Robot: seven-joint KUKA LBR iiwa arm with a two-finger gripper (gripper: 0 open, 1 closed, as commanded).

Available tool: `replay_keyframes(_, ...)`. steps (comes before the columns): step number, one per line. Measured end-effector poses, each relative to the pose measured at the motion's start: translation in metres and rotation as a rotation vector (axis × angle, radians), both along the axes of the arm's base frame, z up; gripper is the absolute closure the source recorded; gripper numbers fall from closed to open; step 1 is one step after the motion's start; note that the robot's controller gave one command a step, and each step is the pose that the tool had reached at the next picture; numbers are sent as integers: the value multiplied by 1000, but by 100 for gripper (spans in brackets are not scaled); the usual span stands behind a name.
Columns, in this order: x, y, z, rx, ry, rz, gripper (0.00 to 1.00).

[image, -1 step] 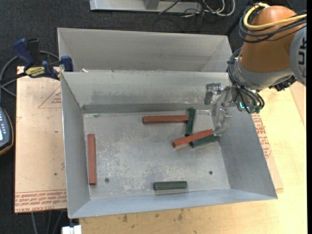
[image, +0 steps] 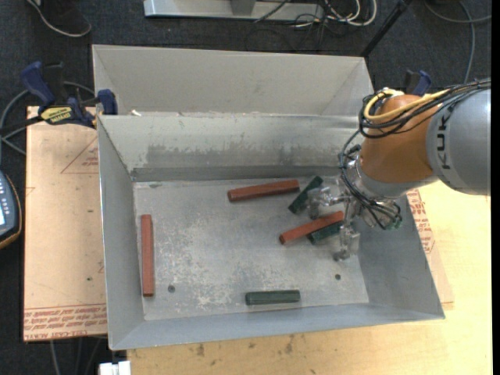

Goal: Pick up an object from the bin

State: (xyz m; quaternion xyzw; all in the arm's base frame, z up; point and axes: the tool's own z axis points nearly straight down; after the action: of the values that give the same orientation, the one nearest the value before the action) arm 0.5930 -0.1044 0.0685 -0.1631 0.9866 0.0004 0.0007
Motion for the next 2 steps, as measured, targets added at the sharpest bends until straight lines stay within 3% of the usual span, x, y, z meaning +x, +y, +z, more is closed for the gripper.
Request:
replay_keyframes(1,3,-6,33,0,-5,-79,0)
replay_keyframes(2,4,0,32,0,-3,-18,0)
